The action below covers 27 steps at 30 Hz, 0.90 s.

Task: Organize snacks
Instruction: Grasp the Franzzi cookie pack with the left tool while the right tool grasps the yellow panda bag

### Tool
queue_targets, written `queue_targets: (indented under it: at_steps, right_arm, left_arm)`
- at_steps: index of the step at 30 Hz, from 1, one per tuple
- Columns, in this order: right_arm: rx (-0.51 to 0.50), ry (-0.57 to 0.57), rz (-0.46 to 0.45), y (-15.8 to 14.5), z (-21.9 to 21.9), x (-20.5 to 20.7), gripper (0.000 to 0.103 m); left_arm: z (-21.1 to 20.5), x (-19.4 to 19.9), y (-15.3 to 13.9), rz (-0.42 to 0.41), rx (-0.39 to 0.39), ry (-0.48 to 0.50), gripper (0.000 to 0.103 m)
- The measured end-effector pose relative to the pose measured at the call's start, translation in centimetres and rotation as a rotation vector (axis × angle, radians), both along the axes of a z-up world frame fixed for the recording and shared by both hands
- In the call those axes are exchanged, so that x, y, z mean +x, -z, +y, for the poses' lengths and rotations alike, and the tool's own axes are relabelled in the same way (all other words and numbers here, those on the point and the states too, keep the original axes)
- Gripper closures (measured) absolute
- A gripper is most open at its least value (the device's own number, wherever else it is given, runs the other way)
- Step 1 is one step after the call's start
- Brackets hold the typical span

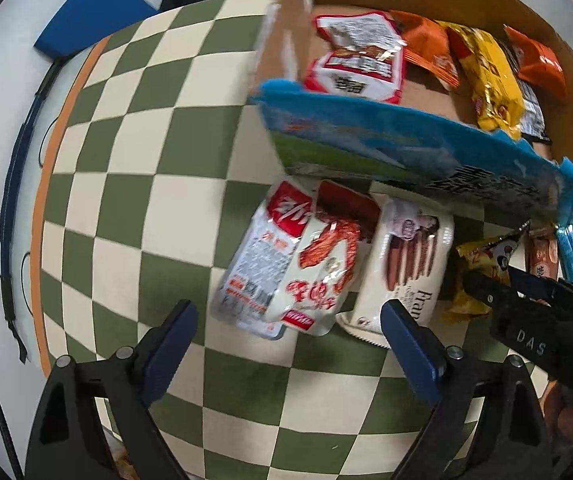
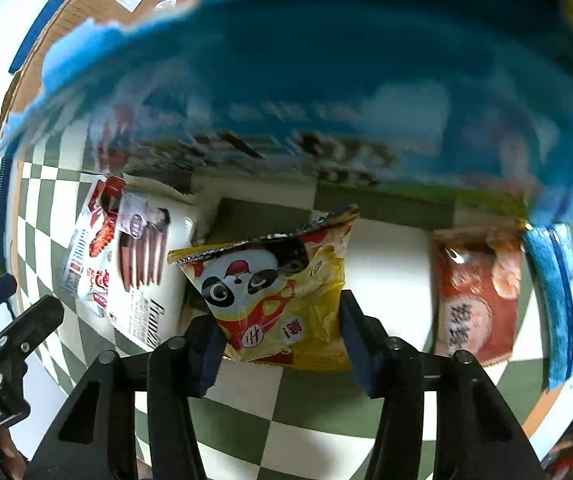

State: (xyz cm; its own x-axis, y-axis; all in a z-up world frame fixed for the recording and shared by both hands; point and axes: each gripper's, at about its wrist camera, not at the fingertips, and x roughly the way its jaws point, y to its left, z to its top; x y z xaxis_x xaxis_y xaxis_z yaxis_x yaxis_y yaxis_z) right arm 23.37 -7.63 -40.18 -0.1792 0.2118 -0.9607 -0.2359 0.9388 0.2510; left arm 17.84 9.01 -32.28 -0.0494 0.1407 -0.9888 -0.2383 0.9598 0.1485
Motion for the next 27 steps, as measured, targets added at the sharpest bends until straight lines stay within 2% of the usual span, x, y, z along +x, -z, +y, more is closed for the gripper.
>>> queue_targets:
  at_steps: [11,13,14,16,22,27]
  right_arm:
    - [-0.038,0.165,0.074,-0.2,-7.6,-2.1,0.051]
    - [-0.043,0.184,0.084,0.0,-8.4,-2.2,0.051]
    - [-0.043,0.194,0.091,0.1,-8.8,-2.2,0.051]
    - [-0.044,0.211,0.099,0.2,-9.4,-2.2,0.051]
    - [-0.041,0.228,0.117,0.0,-10.0,-1.8,0.051]
    - [-0.046,0.207,0.163,0.3,-9.5,-1.8,0.052]
  left_arm:
    - [-5.6,3.1,4.7,0.1,-0.063,0.138,0.01]
    - [-6.4,3.6,5.7,0.122,-0.065,0.155,0.03]
    - [-6.7,3.8,6.2,0.141,-0.065,0.164,0.033]
    - [-7.1,4.0,7.2,0.17,-0.058,0.169,0.047]
    - [-7.4,2.8,7.0,0.165,-0.029,0.149,0.047]
    - [-7.5,-1.0,5.9,0.18,-0.058,0.119,0.048]
